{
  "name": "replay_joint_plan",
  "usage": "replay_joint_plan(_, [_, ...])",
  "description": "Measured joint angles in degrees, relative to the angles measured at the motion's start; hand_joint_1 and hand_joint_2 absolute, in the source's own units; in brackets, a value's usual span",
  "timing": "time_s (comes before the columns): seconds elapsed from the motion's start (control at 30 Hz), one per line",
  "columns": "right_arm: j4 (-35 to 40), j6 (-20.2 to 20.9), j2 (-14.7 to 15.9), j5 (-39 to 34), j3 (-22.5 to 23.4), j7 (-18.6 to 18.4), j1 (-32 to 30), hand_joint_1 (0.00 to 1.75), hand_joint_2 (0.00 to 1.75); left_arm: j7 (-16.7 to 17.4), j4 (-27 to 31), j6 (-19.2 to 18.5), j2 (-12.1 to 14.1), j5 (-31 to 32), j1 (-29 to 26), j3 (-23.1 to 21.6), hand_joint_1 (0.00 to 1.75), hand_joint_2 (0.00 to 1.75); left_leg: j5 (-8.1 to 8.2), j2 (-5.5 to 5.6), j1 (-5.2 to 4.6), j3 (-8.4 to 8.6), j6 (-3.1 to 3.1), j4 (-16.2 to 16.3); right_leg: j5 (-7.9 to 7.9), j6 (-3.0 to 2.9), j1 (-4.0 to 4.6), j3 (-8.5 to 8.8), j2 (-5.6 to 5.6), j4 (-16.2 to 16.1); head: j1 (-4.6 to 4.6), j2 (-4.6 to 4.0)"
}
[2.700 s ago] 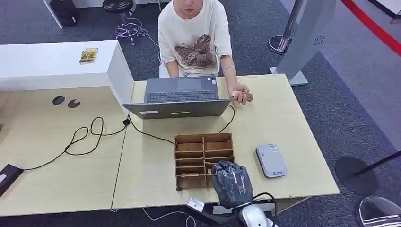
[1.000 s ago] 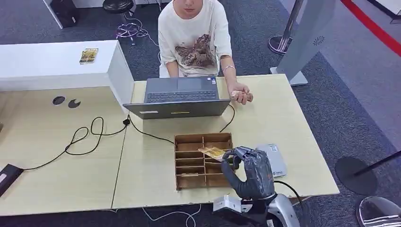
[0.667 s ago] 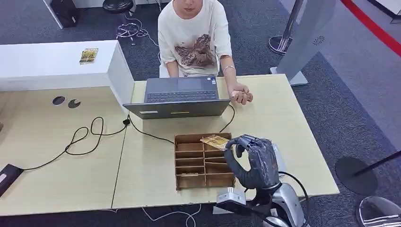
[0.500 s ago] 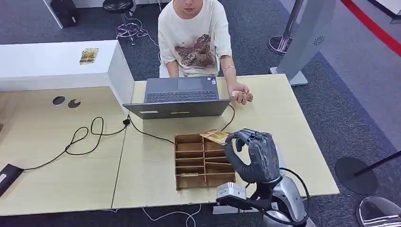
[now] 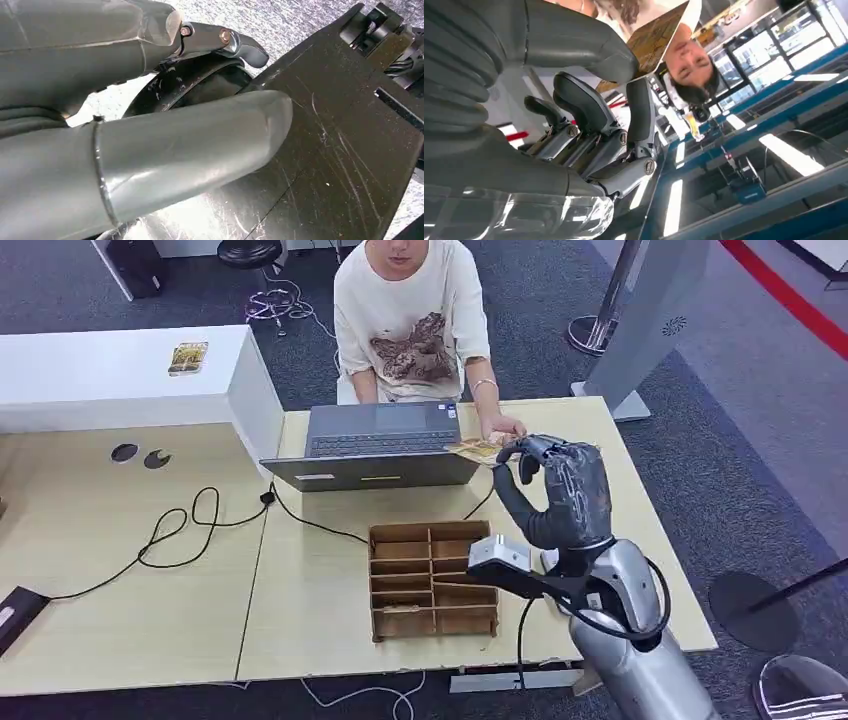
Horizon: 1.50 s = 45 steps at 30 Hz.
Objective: Pass the card to the sensor for recognition and then transmit it.
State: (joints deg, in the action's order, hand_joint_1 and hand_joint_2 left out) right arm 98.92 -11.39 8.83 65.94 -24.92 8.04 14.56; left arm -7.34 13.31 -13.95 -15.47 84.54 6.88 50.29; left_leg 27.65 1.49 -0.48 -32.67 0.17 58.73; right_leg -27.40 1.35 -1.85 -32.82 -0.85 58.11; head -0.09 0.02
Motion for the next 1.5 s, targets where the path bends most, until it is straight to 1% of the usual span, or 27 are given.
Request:
replay_joint_plan(0.07, [-1.24, 0.98, 0.09, 0.35, 0.76, -0.96, 2.19, 1.75, 1.75, 0.02, 0.0, -0.15, 0.0, 0.2, 0.04, -0.15, 0.0, 0.0, -0.03, 0.02, 0.0, 0.0, -0.01, 0.0, 0.01, 0.01, 0.0, 0.0, -0.01, 0.0, 0.02, 0.0])
replay_joint_plan(0.4, [-8.94, 4.85, 0.09, 0.06, 1.7, -2.6, 11.46, 1.75, 1.75, 0.07, 0.0, -0.52, 0.04, 0.63, 0.15, -0.33, 0.0, 0.0, -0.06, 0.03, 0.0, -0.01, 0.0, 0.0, 0.04, 0.04, 0.0, 0.0, -0.01, 0.01, 0.0, 0.0])
replay_joint_plan(0.8, [-21.37, 8.65, -0.37, -0.66, 1.77, -4.44, 21.3, 1.75, 1.75, 0.22, 0.0, -1.25, 0.24, 1.36, 0.29, -1.31, 0.0, 0.0, -0.1, 0.04, 0.0, -0.03, 0.04, 0.01, 0.09, 0.0, -0.01, 0.0, -0.03, 0.02, 0.02, 0.0])
replay_joint_plan(1.0, [-26.84, 9.66, -1.2, -0.99, 1.77, -5.13, 25.1, 1.75, 1.75, 0.04, 0.0, -1.57, 0.31, 1.38, 0.32, -1.49, 0.0, 0.0, -0.11, 0.06, 0.0, -0.03, 0.06, 0.01, 0.09, -0.01, -0.01, 0.0, -0.05, 0.02, 0.02, 0.0])
replay_joint_plan(1.23, [-30.92, 10.01, -1.92, -1.36, 1.81, -5.79, 27.38, 1.75, 1.75, 0.02, 0.0, -1.73, 0.31, 1.55, 0.33, -1.66, 0.0, 0.0, -0.11, 0.06, 0.0, -0.04, 0.06, 0.01, 0.09, -0.01, -0.01, 0.0, -0.05, 0.02, 0.0, -0.02])
replay_joint_plan(1.5, [-39.4, 10.69, -3.06, -2.97, 2.49, -5.0, 32.14, 1.75, 1.75, 0.02, 0.0, -2.1, 0.39, 1.99, 0.33, -2.67, 0.0, 0.0, -0.14, 0.06, -0.01, -0.05, 0.08, 0.02, 0.11, -0.01, -0.01, 0.0, -0.05, 0.02, 0.0, 0.0])
